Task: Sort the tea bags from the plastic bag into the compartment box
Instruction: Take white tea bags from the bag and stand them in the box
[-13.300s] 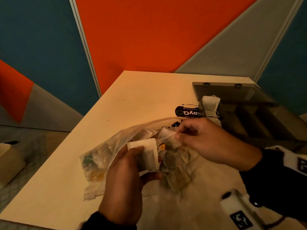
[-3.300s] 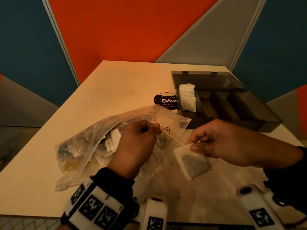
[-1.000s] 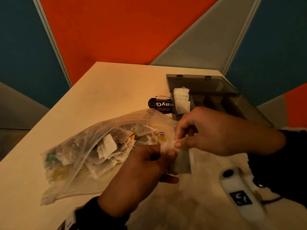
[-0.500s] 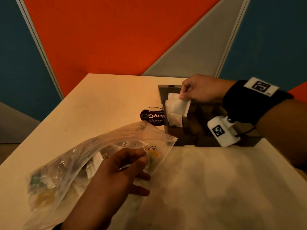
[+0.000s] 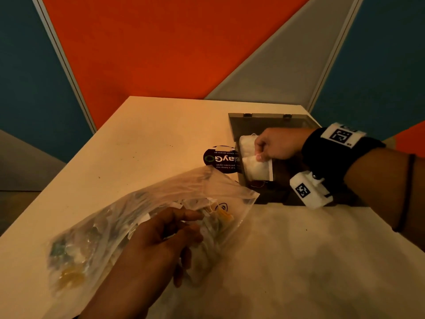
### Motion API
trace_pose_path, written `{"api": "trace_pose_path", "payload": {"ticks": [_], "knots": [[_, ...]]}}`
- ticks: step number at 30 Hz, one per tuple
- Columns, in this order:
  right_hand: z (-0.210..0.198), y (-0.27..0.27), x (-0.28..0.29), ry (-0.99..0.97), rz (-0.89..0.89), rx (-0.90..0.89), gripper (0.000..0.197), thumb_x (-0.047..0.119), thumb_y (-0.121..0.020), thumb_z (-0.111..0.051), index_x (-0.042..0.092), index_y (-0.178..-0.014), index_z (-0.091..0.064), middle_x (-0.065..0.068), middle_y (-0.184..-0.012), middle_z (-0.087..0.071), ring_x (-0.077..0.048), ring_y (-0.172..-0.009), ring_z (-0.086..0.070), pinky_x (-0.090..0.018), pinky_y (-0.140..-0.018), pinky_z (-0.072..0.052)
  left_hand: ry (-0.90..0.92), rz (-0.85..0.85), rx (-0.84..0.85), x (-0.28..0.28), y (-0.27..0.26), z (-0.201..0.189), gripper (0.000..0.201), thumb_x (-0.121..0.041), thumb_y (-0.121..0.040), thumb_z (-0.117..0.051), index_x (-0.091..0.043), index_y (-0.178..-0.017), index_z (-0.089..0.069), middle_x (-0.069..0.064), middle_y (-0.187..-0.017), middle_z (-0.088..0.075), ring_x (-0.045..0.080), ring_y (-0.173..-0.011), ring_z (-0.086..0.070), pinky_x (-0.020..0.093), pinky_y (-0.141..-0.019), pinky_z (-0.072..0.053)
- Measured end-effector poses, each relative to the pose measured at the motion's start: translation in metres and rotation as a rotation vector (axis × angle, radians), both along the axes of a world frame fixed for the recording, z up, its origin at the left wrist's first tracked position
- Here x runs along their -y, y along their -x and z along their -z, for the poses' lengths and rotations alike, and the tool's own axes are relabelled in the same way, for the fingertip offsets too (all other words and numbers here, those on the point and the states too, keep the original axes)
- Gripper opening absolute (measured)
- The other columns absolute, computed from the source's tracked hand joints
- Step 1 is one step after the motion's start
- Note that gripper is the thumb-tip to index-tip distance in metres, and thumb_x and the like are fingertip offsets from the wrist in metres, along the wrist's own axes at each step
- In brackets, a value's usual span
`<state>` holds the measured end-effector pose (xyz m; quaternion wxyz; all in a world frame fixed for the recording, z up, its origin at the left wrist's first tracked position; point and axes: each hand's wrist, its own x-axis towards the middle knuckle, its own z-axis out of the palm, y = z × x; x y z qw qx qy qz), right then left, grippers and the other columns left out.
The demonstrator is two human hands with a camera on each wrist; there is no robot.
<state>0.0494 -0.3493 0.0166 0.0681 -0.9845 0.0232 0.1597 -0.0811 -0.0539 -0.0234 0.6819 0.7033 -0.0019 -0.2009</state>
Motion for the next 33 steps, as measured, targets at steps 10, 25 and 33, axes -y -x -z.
{"api": "trace_pose_path", "payload": {"ticks": [10, 25, 33], "knots": [[0.018, -0.023, -0.006, 0.178, 0.009, -0.009, 0.015, 0.02, -0.085, -0.072, 0.011, -0.098, -0.072, -0.002, -0.097, -0.068, -0.017, -0.088, -0.06, -0.027, -0.075, -0.044, 0.135, -0.147, 0.019, -0.003, -0.004, -0.005, 0.025, -0.006, -0.09, -0.06, -0.027, -0.092, -0.074, 0.004, -0.055, -0.051, 0.014, -0.043, -0.038, 0.027, -0.048, -0.023], [-0.013, -0.005, -0.031, 0.12, 0.003, 0.229, 0.028, 0.025, -0.084, -0.073, 0.018, -0.108, -0.063, 0.002, -0.104, -0.056, -0.017, -0.093, -0.053, -0.031, -0.075, -0.041, 0.081, -0.204, 0.063, -0.014, 0.002, -0.024, 0.039, -0.004, -0.094, -0.052, -0.036, -0.116, -0.061, 0.008, -0.057, -0.063, 0.014, -0.04, -0.04, 0.026, -0.038, -0.03], [-0.061, 0.109, -0.11, -0.379, -0.127, 0.155, 0.011, 0.044, -0.076, -0.069, 0.033, -0.076, -0.069, 0.016, -0.072, -0.069, -0.001, -0.067, -0.065, -0.025, -0.062, -0.05, -0.002, -0.211, 0.062, -0.026, 0.003, -0.03, 0.047, -0.012, -0.097, -0.051, -0.049, -0.125, -0.052, 0.007, -0.058, -0.066, 0.015, -0.044, -0.044, 0.031, -0.048, -0.036]]}}
